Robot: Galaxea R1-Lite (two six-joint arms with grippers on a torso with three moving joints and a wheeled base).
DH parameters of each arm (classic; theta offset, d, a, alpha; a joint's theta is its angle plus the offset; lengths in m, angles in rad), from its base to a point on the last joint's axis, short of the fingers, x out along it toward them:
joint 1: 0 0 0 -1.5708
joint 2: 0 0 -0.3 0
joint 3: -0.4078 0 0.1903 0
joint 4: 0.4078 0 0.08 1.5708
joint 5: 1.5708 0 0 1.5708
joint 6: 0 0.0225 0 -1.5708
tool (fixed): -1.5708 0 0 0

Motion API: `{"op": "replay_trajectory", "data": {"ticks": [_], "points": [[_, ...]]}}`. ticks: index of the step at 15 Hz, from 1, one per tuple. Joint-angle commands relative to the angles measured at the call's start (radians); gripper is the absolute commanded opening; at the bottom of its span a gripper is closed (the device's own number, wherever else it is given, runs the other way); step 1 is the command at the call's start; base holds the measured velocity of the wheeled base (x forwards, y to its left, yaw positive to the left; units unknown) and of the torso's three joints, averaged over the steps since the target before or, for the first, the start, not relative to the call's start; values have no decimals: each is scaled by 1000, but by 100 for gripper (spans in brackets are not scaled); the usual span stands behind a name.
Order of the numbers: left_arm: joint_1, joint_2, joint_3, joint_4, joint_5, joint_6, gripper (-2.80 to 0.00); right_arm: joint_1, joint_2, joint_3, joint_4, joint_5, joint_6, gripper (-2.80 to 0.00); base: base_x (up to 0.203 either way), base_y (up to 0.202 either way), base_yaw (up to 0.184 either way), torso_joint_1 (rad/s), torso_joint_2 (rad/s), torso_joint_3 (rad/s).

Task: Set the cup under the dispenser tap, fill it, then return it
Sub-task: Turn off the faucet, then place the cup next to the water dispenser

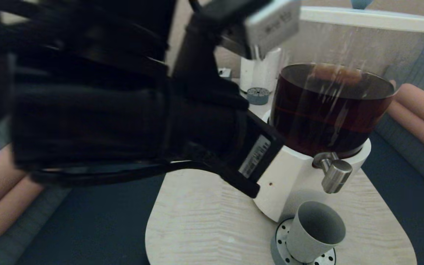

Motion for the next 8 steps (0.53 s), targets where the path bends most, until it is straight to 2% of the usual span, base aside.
{"op": "replay_trajectory", "data": {"ticks": [1, 3, 4, 6, 8], "points": [[8, -182, 60, -4, 0, -86, -280, 0, -2, 11, 0, 1, -1, -280, 0, 0, 0, 0, 0, 0], [52, -332, 141, -48, -9, -138, -280, 0, -2, 9, 0, 1, -1, -280, 0, 0, 0, 0, 0, 0], [97, -407, 205, -103, -27, -148, -280, 0, -2, 9, 0, 1, -1, -280, 0, 0, 0, 0, 0, 0], [186, -519, 377, -286, -63, -140, -280, 0, -2, 9, 0, 1, -1, -280, 0, 0, 0, 0, 0, 0], [230, -621, 554, -442, -88, -115, -280, 0, -2, 9, 0, 1, -1, -280, 0, 0, 0, 0, 0, 0]]}}
